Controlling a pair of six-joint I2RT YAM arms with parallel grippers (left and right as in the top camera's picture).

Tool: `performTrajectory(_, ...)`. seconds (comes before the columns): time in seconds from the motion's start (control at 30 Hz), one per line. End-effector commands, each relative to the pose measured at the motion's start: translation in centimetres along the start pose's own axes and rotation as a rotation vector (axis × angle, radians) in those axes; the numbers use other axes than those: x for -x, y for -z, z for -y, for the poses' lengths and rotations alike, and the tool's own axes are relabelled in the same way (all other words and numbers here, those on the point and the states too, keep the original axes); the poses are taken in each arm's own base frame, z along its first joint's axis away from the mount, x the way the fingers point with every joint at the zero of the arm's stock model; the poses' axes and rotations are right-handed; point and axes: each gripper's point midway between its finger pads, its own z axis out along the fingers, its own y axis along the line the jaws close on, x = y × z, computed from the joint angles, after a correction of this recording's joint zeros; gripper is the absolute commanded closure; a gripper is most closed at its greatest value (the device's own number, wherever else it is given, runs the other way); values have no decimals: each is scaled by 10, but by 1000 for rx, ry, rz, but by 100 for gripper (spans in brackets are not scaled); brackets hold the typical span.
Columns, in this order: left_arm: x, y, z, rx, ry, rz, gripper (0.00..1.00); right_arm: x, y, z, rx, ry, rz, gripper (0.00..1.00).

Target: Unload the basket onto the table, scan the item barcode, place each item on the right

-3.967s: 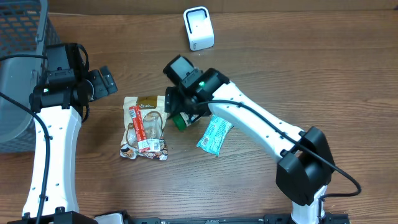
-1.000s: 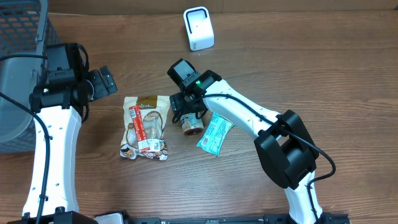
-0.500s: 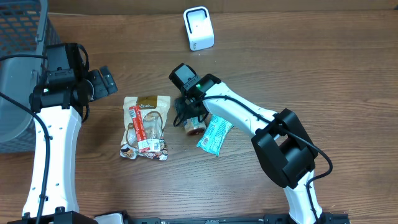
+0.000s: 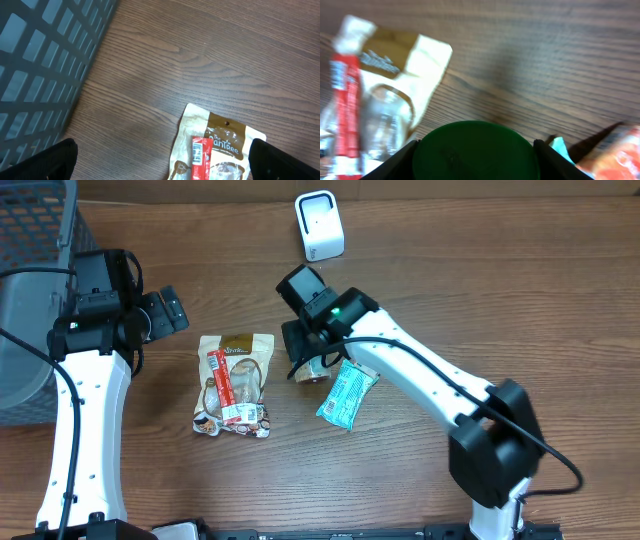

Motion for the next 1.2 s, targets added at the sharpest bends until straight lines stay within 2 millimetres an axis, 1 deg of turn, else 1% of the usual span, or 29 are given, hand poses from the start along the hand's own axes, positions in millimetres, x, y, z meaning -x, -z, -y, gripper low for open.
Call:
performTrajectory(0.0,8,6,-1,0,-13,26,0,29,61,-7,36,-88,154,59)
performTrajectory(0.1,8,6,-1,0,-13,26,0,33,79,-6,19,-90,205,62)
performTrajectory(0.17,8,6,-1,0,-13,26,0,32,89,-8,-2,-82,231,62)
performTrajectory(0.27,8,6,-1,0,-13,26,0,27,111,-15,9,-72,266,62)
performTrajectory(0.3,8,6,-1,0,-13,26,0,27,116,-15,10,-71,273,62)
performTrajectory(0.33,8,6,-1,0,-13,26,0,26,126,-12,7,-73,284,62)
performTrajectory(0.4,8,6,-1,0,-13,26,0,22,134,-9,4,-74,287,62)
performTrajectory(0.57,8,6,-1,0,-13,26,0,13,154,-3,2,-77,288,67)
performTrajectory(0.67,8,6,-1,0,-13,26,0,13,165,-2,13,-80,306,69)
performTrajectory(0.8,8,6,-1,0,-13,26,0,19,183,-8,68,-85,377,70)
performTrajectory(0.87,8,6,-1,0,-13,26,0,20,191,-13,128,-89,429,70)
performTrajectory(0.93,8,6,-1,0,-13,26,0,19,192,-13,158,-92,465,70)
performTrajectory(1.0,8,6,-1,0,-13,26,0,14,180,-10,180,-96,500,70)
performTrajectory(1.07,8,6,-1,0,-13,26,0,6,152,-7,199,-99,532,70)
performTrajectory(1.1,8,6,-1,0,-13,26,0,5,142,-7,208,-101,548,70)
performTrajectory(1.13,8,6,-1,0,-13,26,0,6,127,-8,230,-105,584,70)
performTrajectory(1.17,8,6,-1,0,-13,26,0,7,122,-9,245,-108,610,70)
